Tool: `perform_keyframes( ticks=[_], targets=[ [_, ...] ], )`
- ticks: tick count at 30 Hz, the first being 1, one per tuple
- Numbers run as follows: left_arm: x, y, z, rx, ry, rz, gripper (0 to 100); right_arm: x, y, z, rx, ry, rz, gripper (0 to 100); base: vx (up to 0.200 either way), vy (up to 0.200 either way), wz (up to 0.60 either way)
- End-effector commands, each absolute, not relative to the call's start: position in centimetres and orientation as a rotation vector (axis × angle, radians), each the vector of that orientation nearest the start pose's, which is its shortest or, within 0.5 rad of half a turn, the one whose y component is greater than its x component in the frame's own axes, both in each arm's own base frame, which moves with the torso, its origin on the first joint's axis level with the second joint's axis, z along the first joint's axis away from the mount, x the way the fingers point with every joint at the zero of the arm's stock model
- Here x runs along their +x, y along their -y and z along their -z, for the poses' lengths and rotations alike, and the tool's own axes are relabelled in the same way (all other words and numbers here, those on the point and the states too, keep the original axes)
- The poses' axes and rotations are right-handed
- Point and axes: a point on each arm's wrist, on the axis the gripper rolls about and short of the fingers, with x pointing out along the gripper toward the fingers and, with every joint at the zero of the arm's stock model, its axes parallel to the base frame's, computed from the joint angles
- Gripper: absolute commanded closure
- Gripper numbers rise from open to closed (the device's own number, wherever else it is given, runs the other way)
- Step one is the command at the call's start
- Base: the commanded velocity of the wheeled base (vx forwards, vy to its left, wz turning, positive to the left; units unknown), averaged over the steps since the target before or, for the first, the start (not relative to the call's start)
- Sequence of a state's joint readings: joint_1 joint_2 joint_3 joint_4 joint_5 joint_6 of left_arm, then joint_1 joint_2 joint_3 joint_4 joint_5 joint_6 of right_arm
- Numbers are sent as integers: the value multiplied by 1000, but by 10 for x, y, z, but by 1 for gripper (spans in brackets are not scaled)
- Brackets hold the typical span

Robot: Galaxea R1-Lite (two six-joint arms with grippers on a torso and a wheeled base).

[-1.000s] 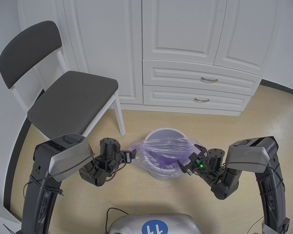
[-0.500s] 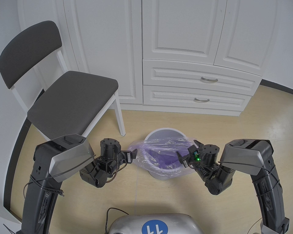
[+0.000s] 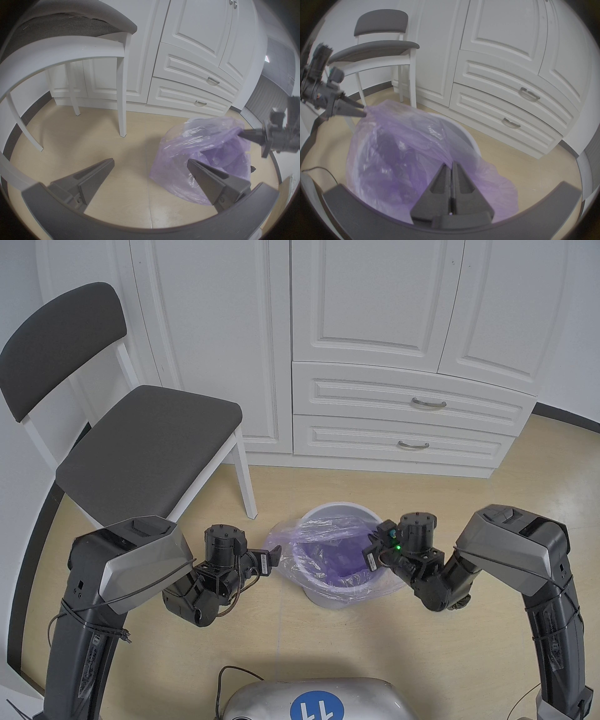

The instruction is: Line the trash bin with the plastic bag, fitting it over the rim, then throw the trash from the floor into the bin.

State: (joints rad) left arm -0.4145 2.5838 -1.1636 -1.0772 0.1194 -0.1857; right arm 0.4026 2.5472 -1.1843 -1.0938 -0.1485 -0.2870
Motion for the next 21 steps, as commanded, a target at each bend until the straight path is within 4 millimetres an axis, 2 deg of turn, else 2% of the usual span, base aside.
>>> perform_keyframes(
  ticks=[1,5,6,7,11,17,21],
  targets=[
    [415,180,32,-96,-342,261,0,480,-196,-45,-239,-200,-281,100,0,0,0],
    [415,180,29,-97,-336,262,0,512,-207,-52,-192,-185,-260,100,0,0,0],
    [415,180,28,-98,-335,262,0,514,-207,-48,-193,-194,-259,100,0,0,0],
    [415,180,27,-100,-332,262,0,515,-203,-30,-213,-260,-260,100,0,0,0],
    [414,180,24,-101,-329,263,0,517,-201,-21,-214,-269,-253,100,0,0,0],
    [415,180,23,-107,-308,266,0,522,-200,-24,-112,-128,-178,100,0,0,0],
    [414,181,21,-109,-301,267,0,524,-200,-14,-61,8,-129,100,0,0,0]
  ],
)
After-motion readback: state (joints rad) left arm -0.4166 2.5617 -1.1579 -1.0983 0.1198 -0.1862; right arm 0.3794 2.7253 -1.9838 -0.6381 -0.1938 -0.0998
